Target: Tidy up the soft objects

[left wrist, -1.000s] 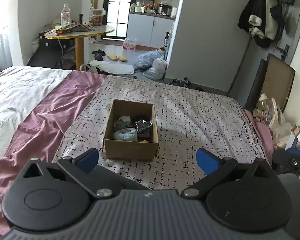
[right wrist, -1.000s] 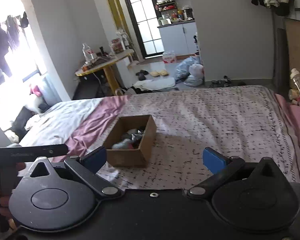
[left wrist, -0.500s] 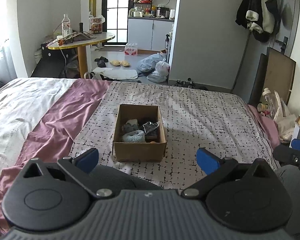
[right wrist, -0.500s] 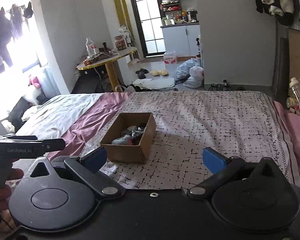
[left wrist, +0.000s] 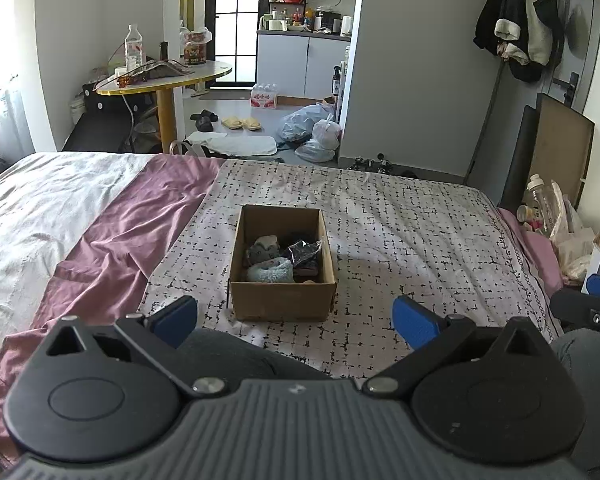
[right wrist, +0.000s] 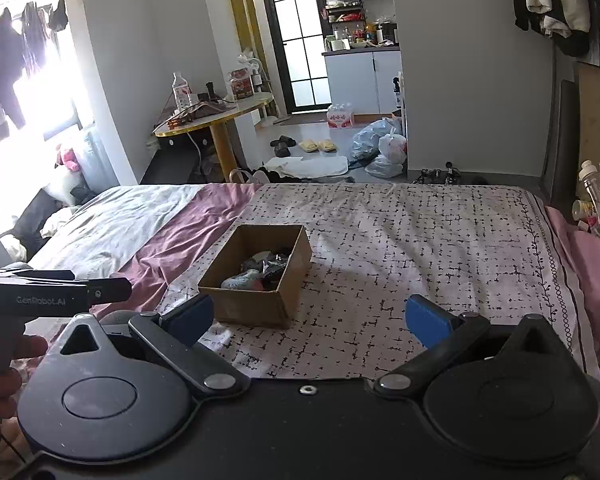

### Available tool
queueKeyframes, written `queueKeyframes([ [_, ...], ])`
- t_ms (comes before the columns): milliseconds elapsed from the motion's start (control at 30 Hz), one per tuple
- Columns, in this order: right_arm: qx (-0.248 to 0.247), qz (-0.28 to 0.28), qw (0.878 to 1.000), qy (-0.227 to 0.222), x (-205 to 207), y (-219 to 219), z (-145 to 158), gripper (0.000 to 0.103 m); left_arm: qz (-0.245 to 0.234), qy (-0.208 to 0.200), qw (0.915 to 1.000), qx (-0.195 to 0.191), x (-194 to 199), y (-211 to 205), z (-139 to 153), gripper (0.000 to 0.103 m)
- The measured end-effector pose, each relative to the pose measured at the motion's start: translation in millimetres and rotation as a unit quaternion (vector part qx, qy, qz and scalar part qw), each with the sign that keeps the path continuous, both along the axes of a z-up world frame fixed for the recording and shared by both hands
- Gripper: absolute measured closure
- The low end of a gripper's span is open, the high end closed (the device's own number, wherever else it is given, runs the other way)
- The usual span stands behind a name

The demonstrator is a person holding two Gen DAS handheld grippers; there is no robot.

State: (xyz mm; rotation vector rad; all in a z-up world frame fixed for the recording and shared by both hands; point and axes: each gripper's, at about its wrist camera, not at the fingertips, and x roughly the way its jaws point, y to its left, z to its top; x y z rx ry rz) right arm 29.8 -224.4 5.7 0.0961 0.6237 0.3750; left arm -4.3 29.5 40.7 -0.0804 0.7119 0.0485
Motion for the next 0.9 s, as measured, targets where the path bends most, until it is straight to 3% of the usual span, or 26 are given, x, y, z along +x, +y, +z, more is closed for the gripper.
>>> queueKeyframes([
  [900, -0.006, -0.007, 1.0, 0.005, 5.4, -1.8, -2.4, 0.0, -0.003, 0.0, 1.0, 0.001, 0.0, 3.2, 6.6, 0.0],
])
